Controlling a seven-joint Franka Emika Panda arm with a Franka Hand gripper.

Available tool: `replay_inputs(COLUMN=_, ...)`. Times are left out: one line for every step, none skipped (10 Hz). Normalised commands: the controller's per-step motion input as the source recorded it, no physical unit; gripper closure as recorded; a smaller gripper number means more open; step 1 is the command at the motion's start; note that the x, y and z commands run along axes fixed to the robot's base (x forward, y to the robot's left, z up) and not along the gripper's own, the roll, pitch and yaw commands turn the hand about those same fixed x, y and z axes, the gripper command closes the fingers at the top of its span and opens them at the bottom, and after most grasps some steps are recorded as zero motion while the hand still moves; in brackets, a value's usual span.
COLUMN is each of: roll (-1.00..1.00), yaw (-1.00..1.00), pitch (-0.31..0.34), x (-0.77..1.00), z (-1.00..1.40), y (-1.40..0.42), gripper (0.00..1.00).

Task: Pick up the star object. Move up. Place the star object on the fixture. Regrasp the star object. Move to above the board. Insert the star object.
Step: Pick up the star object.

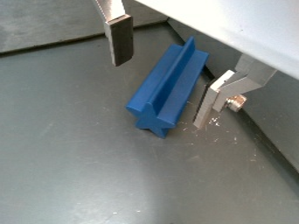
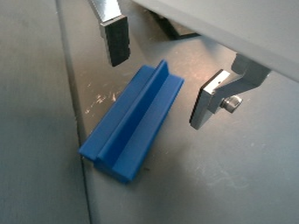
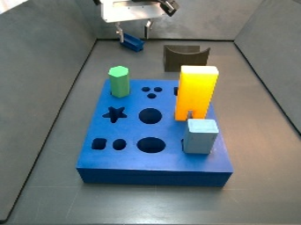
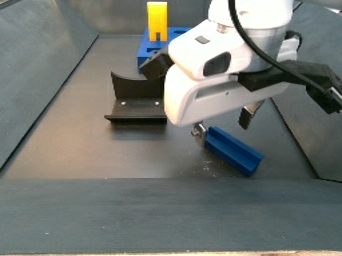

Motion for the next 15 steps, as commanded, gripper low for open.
replay_inputs(roll=0.02, yaw=0.19, pitch=-0.041, x=-0.1, z=-1.0, y=0.13, gripper=0.0)
replay_inputs(roll=0.09, yaw=0.2, pitch=-0.044, x=0.0, z=-1.0, y=0.01, gripper=0.0)
replay_inputs(roll=0.07, yaw=0.22, pitch=-0.091, x=0.01, z=-1.0, y=-0.04, gripper=0.0)
replay_inputs(roll=0.02, yaw=0.18, pitch=-0.177, x=0.0, z=-0.87, y=-0.13, gripper=0.0)
replay_inputs(roll=0.0, yaw=0.17, pitch=-0.211, x=0.0, z=-0.81, y=-0.15, gripper=0.0)
replay_inputs(roll=-0.04, yaw=0.11, pitch=-0.271, x=-0.05, z=-0.68, y=-0.01, gripper=0.0)
replay_inputs(roll=-0.14, yaw=0.06, pitch=-0.247, x=-0.1, z=-0.37, y=0.0, gripper=0.0)
replay_inputs(roll=-0.04, yaw=0.0, pitch=-0.063, x=-0.07, z=0.0, y=0.02, gripper=0.0)
replay_inputs(roll=0.0, yaw=0.02, pitch=0.0, x=0.0, z=0.0, y=0.03, gripper=0.0)
replay_inputs(roll=0.0, yaw=0.0, pitch=0.0, x=0.0, z=0.0, y=0.0, gripper=1.0)
replay_inputs(roll=0.0, yaw=0.0, pitch=0.0, x=0.0, z=0.0, y=0.0, gripper=1.0)
replay_inputs(roll=0.0, yaw=0.0, pitch=0.0, x=0.0, z=0.0, y=0.0, gripper=1.0)
replay_inputs(roll=0.0, yaw=0.0, pitch=0.0, x=0.0, z=0.0, y=0.0, gripper=1.0)
replay_inputs(roll=0.0, yaw=0.0, pitch=0.0, x=0.0, z=0.0, y=0.0, gripper=1.0)
replay_inputs(roll=0.0, yaw=0.0, pitch=0.0, x=0.0, z=0.0, y=0.0, gripper=1.0)
